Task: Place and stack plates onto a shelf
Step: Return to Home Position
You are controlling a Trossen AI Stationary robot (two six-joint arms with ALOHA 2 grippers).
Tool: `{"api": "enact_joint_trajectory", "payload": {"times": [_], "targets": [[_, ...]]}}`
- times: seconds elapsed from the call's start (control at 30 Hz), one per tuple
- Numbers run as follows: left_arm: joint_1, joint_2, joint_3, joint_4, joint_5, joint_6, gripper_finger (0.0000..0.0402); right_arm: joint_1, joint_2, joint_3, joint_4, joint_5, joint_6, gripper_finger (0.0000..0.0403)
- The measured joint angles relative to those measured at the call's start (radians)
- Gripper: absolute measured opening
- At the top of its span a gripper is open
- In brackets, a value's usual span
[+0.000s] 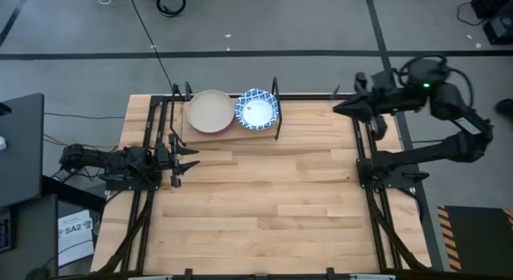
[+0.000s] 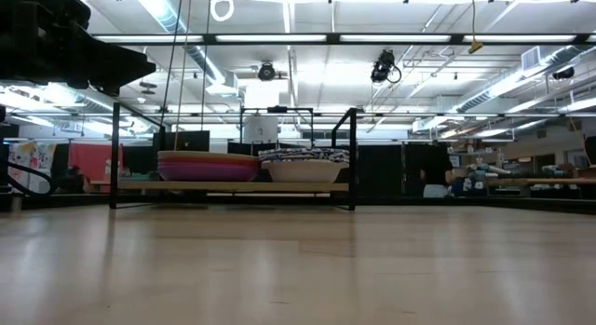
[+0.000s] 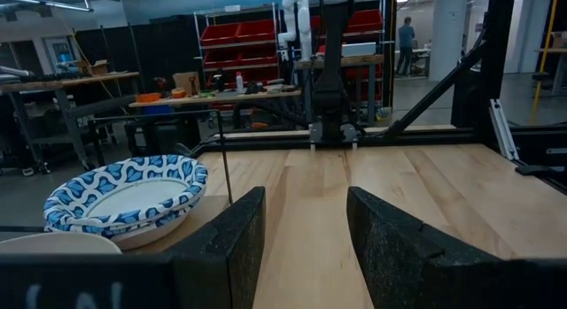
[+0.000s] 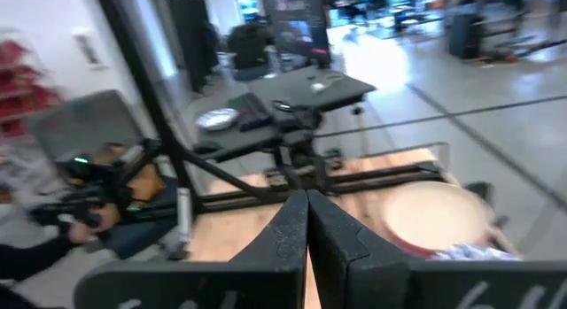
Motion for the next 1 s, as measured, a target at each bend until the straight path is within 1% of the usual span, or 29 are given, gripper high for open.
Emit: {"api": "enact_joint_trajectory", "payload": {"times": [0.13, 0.2, 0.57, 0.83, 1.0], "targets": [[0.0, 0.0, 0.0, 0.0, 0.0, 0.0, 0.0167, 0.0, -0.056, -0.004, -0.079, 0.098, -0.048, 0.0015], [0.0, 0.0, 0.0, 0.0, 0.0, 0.0, 0.0167, 0.0, -0.078, -0.028, -0.079, 0.121, -0.061, 0.0016], [0.0, 0.0, 0.0, 0.0, 0.0, -0.001, 0.0167, 0.0, -0.183, -0.26, -0.02, 0.123, -0.076, 0.0016], [0.0, 0.0, 0.0, 0.0, 0.0, -0.001, 0.0167, 0.0, -0.258, -0.453, 0.147, 0.123, -0.068, 0.0014], [0.0, 0.0, 0.0, 0.0, 0.0, -0.001, 0.0167, 0.0, -0.306, -0.554, 0.2, 0.123, -0.049, 0.0014]]}}
